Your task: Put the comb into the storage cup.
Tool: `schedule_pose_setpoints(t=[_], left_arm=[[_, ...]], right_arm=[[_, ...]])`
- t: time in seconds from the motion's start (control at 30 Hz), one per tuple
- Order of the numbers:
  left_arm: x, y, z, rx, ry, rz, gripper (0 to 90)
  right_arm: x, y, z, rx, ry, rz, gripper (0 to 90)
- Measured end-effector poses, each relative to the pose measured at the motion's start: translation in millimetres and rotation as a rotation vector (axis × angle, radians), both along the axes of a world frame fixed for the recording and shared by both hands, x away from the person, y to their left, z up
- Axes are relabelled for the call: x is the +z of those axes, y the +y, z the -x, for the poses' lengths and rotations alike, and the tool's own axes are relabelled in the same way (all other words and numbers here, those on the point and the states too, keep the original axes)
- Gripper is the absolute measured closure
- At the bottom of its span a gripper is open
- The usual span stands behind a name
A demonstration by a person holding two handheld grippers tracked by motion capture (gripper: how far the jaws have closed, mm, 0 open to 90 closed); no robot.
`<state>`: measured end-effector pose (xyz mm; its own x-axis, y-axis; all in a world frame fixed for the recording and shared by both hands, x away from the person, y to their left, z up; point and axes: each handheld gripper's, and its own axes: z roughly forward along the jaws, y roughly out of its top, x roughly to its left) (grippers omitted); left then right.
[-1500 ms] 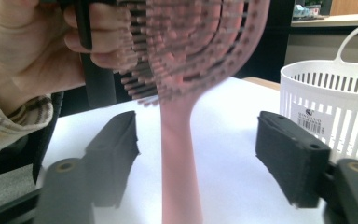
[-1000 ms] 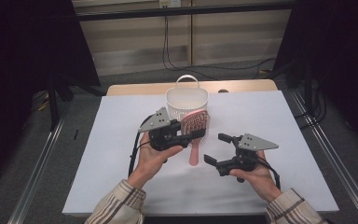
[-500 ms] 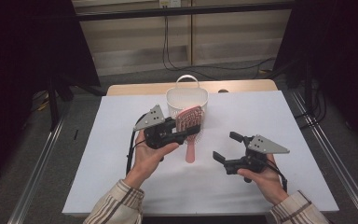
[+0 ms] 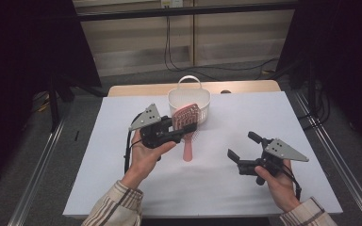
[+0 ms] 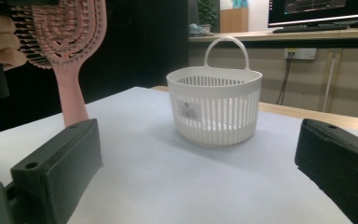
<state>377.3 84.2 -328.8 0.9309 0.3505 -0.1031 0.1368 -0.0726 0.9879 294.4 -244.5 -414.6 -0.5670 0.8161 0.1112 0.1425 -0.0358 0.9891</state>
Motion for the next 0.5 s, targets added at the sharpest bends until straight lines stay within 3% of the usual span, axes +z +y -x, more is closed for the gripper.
schedule_pose_setpoints(t=[0.3,0.5], left_arm=[[5.5,8.3,-2.5,0.034,-0.001,-0.017,62.8],[11.5,13.7,-2.8,0.049,-0.014,-0.011,62.8]], right_arm=[[-0.7,-11.3,13.9,-0.041,-0.024,0.02,0.7],[-4.3,-19.8,19.6,-0.077,-0.018,0.043,0.5]])
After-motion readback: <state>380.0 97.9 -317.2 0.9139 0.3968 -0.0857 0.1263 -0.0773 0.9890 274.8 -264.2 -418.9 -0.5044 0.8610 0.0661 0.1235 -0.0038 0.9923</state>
